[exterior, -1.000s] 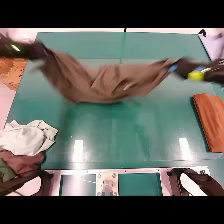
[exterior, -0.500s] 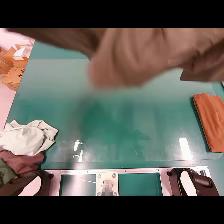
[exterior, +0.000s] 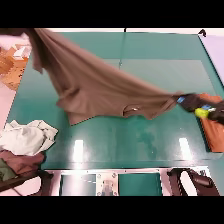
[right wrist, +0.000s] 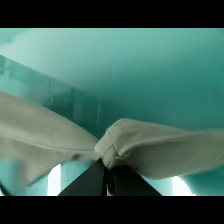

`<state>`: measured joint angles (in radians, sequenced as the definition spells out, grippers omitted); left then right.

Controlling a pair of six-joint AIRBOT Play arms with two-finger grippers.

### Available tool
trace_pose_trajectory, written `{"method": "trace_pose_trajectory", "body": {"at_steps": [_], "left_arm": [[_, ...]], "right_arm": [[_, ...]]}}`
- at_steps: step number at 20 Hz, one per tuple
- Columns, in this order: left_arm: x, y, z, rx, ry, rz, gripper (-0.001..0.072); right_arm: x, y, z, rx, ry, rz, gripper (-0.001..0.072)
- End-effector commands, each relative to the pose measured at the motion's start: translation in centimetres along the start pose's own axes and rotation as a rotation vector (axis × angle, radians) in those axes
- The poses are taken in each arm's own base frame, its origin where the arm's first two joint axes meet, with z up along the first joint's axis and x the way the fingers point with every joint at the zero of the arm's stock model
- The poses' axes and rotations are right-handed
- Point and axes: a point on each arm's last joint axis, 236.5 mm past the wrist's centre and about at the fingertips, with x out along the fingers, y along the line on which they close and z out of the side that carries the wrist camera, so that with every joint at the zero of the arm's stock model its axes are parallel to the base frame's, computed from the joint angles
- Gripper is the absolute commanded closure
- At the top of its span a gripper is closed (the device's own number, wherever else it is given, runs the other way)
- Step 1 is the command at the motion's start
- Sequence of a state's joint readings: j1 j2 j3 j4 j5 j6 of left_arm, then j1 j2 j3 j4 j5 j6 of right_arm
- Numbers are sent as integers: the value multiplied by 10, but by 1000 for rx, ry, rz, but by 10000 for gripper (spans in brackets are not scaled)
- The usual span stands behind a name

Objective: Fold the shirts.

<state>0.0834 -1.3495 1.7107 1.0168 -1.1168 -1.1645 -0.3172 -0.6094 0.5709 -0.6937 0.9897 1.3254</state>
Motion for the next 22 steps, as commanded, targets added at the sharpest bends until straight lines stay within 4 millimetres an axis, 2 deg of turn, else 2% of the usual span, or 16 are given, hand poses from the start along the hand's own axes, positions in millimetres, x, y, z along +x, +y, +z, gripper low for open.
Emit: {"method": "trace_pose_trajectory", "body": {"at_steps": [1,2,4,6,7,8,9,10,11,12,13,15,16,18,20,22], "left_arm": [[108,-10,-99,-49,279,-154,686],[131,-16,-123,-56,342,-178,686],[166,-29,-161,-66,437,-217,686],[181,-36,-178,-71,475,-231,686],[182,-35,-180,-72,479,-230,686],[182,-35,-180,-69,480,-228,686],[180,-32,-181,-69,489,-220,686],[179,-27,-187,-56,513,-202,686],[176,-22,-194,-39,544,-186,686],[174,-21,-198,-28,565,-181,686],[172,-21,-200,-26,576,-184,686],[170,-20,-204,-20,594,-183,686],[169,-21,-205,-20,599,-185,686],[169,-21,-205,-20,601,-186,686],[169,-21,-205,-20,600,-186,686],[169,-21,-205,-19,598,-185,686]], "right_arm": [[55,-77,-26,130,2,-93,693],[66,-91,-21,134,8,-119,693],[85,-104,-6,123,44,-138,693],[98,-104,22,83,50,-133,692],[98,-100,41,42,42,-131,613],[93,-92,59,11,35,-118,455],[82,-83,79,-5,28,-109,357],[68,-77,91,18,43,-108,356],[55,-73,93,51,76,-114,355],[44,-71,84,81,122,-124,355],[40,-67,65,103,180,-126,355],[44,-50,1,165,323,-101,345],[52,-39,-40,198,390,-86,316],[77,-13,-106,227,442,-27,258],[106,0,-149,259,412,-6,209],[131,4,-175,290,373,-34,209]]}}
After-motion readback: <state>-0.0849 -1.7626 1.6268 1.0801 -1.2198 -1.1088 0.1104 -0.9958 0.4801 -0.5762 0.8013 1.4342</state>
